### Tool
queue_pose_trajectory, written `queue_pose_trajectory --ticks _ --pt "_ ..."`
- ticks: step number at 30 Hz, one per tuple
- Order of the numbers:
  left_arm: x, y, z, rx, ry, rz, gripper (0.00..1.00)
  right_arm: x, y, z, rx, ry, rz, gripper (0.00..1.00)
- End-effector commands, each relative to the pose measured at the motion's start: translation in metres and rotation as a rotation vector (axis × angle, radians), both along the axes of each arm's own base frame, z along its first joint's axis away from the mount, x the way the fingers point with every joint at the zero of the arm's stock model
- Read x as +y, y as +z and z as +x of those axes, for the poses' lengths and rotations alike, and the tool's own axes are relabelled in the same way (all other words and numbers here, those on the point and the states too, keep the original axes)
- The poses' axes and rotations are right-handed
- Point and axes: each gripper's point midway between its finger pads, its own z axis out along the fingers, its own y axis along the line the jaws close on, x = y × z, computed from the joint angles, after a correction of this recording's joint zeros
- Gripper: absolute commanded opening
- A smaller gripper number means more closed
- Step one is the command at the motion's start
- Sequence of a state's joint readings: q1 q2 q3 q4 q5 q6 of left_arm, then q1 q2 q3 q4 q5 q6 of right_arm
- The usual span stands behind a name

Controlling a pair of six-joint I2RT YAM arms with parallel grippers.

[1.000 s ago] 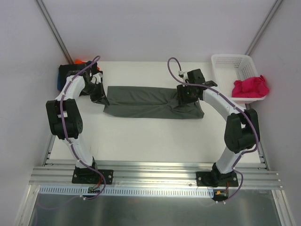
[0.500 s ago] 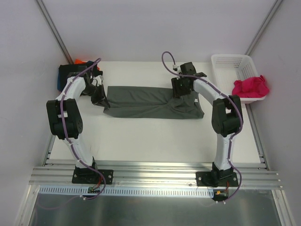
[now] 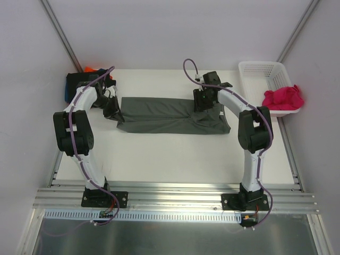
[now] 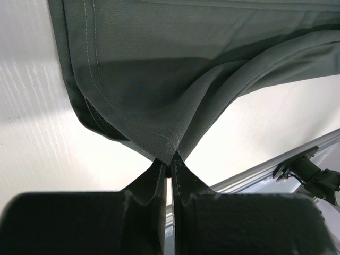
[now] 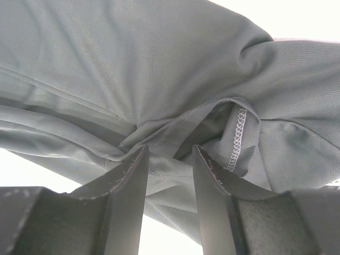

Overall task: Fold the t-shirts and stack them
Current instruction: Fold the tshirt

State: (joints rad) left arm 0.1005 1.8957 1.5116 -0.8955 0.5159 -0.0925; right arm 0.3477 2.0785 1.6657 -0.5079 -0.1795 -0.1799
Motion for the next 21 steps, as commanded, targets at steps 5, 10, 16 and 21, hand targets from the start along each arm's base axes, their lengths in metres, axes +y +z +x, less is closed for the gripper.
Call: queue_pose_trajectory --ticks 5,10,16,21 --pt "0.002 0.007 0.003 -0.011 0.001 -0.012 0.0 0.007 0.035 0.003 -0.045 -0.015 0.097 0.43" --pt "0.002 0.009 0.003 -0.018 -0.001 -0.013 0.0 0.01 0.043 0.004 -0.057 -0.017 0.117 0.43" --pt "0.003 0.009 0.003 -0.018 0.002 -0.014 0.0 0.01 0.046 0.001 -0.055 -0.016 0.125 0.43" --pt "0.002 0.01 0.005 -0.022 0.001 -0.017 0.0 0.015 0.047 -0.003 -0.044 -0.01 0.16 0.44"
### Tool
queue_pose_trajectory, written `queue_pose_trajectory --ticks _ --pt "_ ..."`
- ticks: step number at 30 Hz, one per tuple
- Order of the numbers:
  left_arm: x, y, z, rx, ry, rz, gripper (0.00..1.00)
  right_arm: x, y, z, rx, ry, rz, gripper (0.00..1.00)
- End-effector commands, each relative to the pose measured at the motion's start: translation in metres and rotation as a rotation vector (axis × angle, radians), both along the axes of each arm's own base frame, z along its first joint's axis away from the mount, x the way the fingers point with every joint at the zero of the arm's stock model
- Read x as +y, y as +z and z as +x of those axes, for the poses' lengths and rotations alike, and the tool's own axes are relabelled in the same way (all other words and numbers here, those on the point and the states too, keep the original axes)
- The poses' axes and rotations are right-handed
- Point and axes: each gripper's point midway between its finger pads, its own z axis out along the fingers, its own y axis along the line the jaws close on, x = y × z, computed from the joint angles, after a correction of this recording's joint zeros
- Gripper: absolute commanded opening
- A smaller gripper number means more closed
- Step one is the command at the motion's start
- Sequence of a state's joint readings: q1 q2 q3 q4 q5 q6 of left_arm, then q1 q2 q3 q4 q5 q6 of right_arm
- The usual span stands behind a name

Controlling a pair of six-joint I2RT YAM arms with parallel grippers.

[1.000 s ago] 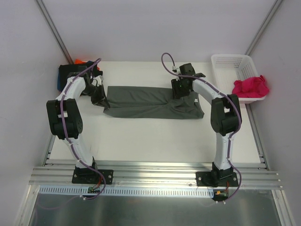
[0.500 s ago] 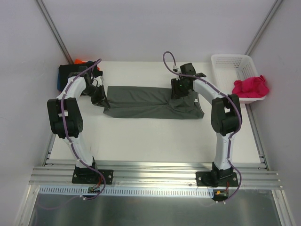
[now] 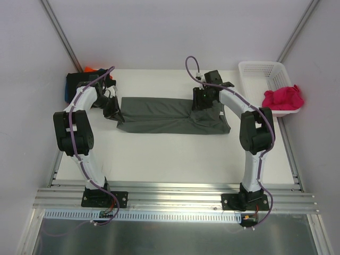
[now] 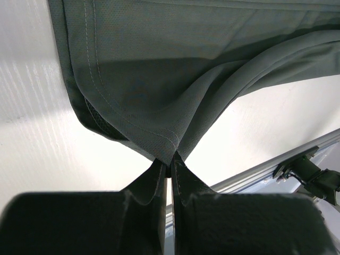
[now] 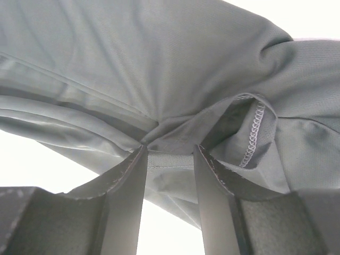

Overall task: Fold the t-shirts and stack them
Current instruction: Fold the tshirt

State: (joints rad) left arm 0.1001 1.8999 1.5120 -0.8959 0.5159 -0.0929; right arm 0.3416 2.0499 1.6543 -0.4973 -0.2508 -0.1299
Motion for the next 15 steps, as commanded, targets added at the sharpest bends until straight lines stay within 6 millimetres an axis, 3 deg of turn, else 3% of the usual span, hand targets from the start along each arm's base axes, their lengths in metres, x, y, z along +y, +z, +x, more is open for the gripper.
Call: queue_pose_trajectory --ticks 1,8,11,15 --pt "0.002 0.012 0.005 -0.028 0.001 -0.016 0.0 0.006 0.032 0.0 -0.049 -0.006 0.08 0.44" --pt "0.002 0.013 0.005 -0.028 0.002 -0.017 0.0 0.012 0.036 0.011 -0.065 -0.001 0.088 0.44" --pt "0.002 0.013 0.006 -0.031 0.003 -0.018 0.0 0.007 0.029 0.012 -0.064 -0.007 0.06 0.45" --pt "0.002 0.013 0.006 -0.029 0.004 -0.015 0.0 0.005 0.036 0.019 -0.098 -0.016 0.055 0.45"
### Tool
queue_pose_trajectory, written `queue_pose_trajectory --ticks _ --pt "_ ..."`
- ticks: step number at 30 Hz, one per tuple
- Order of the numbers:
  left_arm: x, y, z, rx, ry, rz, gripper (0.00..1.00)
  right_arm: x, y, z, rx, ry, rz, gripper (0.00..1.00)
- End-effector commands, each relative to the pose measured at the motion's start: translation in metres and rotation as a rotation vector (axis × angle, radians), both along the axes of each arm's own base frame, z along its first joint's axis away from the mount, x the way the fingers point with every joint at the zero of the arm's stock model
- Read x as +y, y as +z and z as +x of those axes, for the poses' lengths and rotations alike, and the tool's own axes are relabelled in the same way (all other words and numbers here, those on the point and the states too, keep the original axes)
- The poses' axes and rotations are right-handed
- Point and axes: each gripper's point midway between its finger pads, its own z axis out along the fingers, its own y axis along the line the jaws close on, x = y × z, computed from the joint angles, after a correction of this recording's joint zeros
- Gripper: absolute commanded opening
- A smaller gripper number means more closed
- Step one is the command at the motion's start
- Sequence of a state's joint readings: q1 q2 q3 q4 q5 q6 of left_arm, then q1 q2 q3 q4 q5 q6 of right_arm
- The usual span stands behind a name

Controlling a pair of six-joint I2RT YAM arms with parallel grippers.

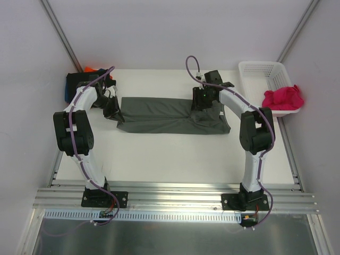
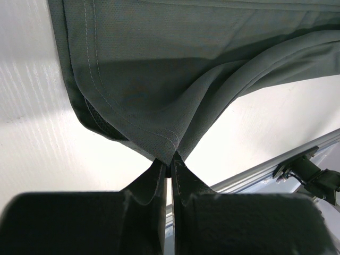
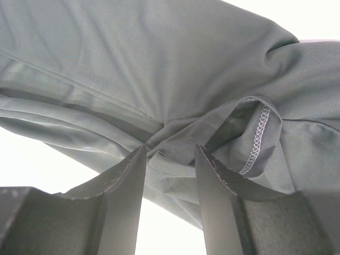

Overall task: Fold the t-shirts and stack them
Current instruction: Fold the tshirt

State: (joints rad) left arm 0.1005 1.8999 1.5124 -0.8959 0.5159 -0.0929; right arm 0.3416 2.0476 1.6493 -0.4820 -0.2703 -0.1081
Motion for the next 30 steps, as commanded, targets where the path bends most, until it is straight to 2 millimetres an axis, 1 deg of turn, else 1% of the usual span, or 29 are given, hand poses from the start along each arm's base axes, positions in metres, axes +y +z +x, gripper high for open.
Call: queue_pose_trajectory --ticks 1,3,5,6,8,9,11,14,15,16,18,19,20,22,23,25,26,28,29,30 --pt "0.002 0.012 0.006 -0.027 0.003 -0.015 0.0 0.001 0.032 0.017 -0.088 -0.001 0.025 0.45" --pt "0.001 0.012 0.006 -0.026 0.003 -0.019 0.0 0.003 0.026 0.014 -0.064 0.008 0.026 0.46" --pt "0.002 0.012 0.006 -0.027 0.006 -0.017 0.0 0.005 0.018 0.007 -0.036 0.02 0.022 0.45" --pt "0.002 0.012 0.007 -0.028 0.006 -0.017 0.0 0.006 0.011 0.002 -0.016 0.026 0.018 0.45" --pt "0.002 0.011 0.006 -0.027 0.003 -0.016 0.0 0.009 0.007 -0.003 -0.003 0.038 0.025 0.45" --pt "0.001 0.011 0.005 -0.022 0.004 -0.019 0.0 0.009 0.0 -0.008 0.016 0.042 0.019 0.45" --pt "0.002 0.01 0.004 -0.019 0.006 -0.02 0.0 0.011 -0.007 -0.013 0.036 0.051 0.021 0.45" --pt "0.0 0.011 0.004 -0.02 0.004 -0.026 0.0 0.012 -0.014 -0.017 0.055 0.058 0.019 0.43" --pt "0.0 0.011 0.003 -0.018 0.006 -0.028 0.0 0.012 -0.019 -0.018 0.066 0.06 0.015 0.43" --pt "0.0 0.012 0.004 -0.023 0.007 -0.029 0.0 0.013 -0.02 -0.017 0.069 0.061 0.017 0.42" --pt "0.0 0.013 0.004 -0.024 0.006 -0.03 0.0 0.016 -0.024 -0.017 0.075 0.067 0.013 0.37" --pt "-0.001 0.013 0.004 -0.024 0.006 -0.03 0.0 0.018 -0.021 -0.016 0.069 0.075 0.021 0.31" --pt "-0.001 0.013 0.003 -0.024 0.006 -0.03 0.0 0.019 -0.019 -0.015 0.069 0.079 0.026 0.19" --pt "-0.001 0.013 0.003 -0.024 0.006 -0.033 0.0 0.02 -0.014 -0.014 0.057 0.087 0.026 0.02" --pt "-0.001 0.013 0.003 -0.023 0.005 -0.035 0.0 0.019 -0.011 -0.013 0.048 0.088 0.024 0.01" --pt "-0.001 0.012 0.003 -0.019 0.007 -0.036 0.0 0.015 -0.007 -0.013 0.031 0.088 0.014 0.01" --pt "-0.001 0.012 0.004 -0.022 0.007 -0.035 0.0 0.011 -0.001 -0.012 0.019 0.079 0.013 0.0" --pt "0.0 0.011 0.006 -0.02 0.013 -0.033 0.0 0.005 0.003 -0.012 0.011 0.065 0.007 0.01" --pt "0.0 0.01 0.006 -0.018 0.013 -0.032 0.0 0.0 0.01 -0.011 -0.005 0.053 0.009 0.01" --pt "0.001 0.009 0.007 -0.019 0.015 -0.027 0.0 -0.004 0.01 -0.012 -0.004 0.047 0.004 0.01"
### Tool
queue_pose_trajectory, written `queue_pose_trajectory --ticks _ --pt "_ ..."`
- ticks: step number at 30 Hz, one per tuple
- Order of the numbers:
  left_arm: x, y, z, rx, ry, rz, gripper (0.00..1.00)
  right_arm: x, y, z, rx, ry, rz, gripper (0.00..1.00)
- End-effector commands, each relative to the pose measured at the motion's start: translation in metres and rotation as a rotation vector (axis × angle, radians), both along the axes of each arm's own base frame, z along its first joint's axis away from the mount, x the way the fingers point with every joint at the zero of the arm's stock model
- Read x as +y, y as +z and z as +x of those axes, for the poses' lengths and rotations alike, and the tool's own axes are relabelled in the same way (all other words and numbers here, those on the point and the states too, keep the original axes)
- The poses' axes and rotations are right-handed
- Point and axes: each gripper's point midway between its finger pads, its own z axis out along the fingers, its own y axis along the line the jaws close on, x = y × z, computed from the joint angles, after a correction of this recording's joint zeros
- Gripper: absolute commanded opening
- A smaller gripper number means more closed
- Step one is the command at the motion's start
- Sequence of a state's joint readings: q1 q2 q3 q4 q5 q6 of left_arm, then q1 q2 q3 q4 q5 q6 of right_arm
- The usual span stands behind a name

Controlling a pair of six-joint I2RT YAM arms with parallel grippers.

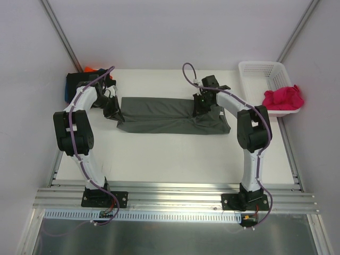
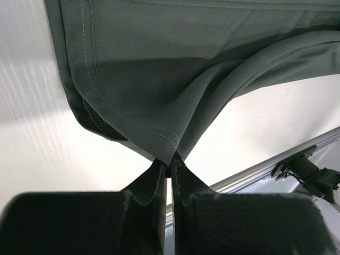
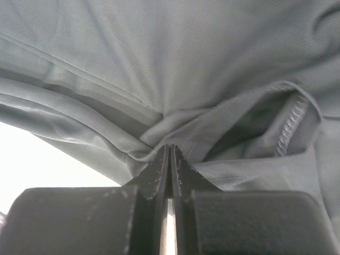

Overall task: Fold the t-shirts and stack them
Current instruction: Fold the tshirt

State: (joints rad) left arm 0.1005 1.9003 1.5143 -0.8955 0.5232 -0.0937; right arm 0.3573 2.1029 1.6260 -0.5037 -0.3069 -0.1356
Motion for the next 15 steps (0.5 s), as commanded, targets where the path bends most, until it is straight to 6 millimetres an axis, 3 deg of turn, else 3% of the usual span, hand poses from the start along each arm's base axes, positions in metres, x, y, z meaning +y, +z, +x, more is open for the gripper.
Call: queue_pose_trajectory --ticks 1,8,15 --pt "0.004 0.005 0.009 -0.011 0.017 -0.018 0.0 -0.015 0.046 0.008 -0.099 -0.022 0.016 0.01" --pt "0.018 0.0 0.036 -0.032 0.035 0.016 0.0 -0.034 0.067 0.013 -0.15 -0.067 0.015 0.01" --pt "0.024 -0.003 0.059 -0.061 0.036 0.047 0.0 -0.031 0.076 0.02 -0.175 -0.083 0.047 0.01"
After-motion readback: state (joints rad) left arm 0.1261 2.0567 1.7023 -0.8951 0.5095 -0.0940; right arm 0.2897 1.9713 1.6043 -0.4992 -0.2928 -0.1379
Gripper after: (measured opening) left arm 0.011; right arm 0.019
